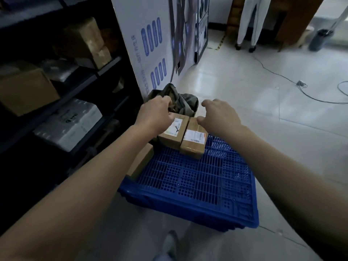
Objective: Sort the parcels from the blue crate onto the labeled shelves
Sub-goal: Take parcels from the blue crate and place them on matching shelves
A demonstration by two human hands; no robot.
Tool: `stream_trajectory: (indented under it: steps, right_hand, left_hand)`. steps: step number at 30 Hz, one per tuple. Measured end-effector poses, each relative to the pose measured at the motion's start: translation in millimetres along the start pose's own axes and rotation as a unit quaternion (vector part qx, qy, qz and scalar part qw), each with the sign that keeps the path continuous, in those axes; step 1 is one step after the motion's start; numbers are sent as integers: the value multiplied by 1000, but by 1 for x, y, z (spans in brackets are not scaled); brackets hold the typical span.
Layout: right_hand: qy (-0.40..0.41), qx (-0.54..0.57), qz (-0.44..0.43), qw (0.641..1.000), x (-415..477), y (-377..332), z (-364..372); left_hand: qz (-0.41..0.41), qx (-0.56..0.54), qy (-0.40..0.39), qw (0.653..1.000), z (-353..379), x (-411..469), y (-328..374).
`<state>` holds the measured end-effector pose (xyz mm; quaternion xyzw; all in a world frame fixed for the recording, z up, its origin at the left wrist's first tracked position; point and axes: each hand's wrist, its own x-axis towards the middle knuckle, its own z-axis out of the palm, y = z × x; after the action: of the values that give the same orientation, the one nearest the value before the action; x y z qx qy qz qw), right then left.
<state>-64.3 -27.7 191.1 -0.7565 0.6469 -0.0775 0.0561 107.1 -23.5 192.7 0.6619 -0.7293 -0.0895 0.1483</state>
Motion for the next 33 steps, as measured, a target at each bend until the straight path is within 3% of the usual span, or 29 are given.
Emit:
stream_trajectory:
  steps: [10, 17, 22, 26, 33]
  right_hand:
    - [-82, 141, 111, 980, 116, 68, 121]
    - [-130, 176, 169, 961, 154, 117, 239]
    - [-186, 186, 203, 943, 165, 146, 311]
    - [-179, 240, 219, 929, 173, 161, 346]
    - [-212, 390, 300, 844, 181, 170, 379]
  left_hand:
    - [-135, -94, -116, 980, 127, 125, -61]
    - [-191, -91, -172, 962, 235, 166, -105]
    - [-222, -70, -171, 957, 293, 179, -130]
    - [-267, -90, -159, 946, 322, 191, -141]
    - [-255, -77, -139, 954, 346, 207, -146]
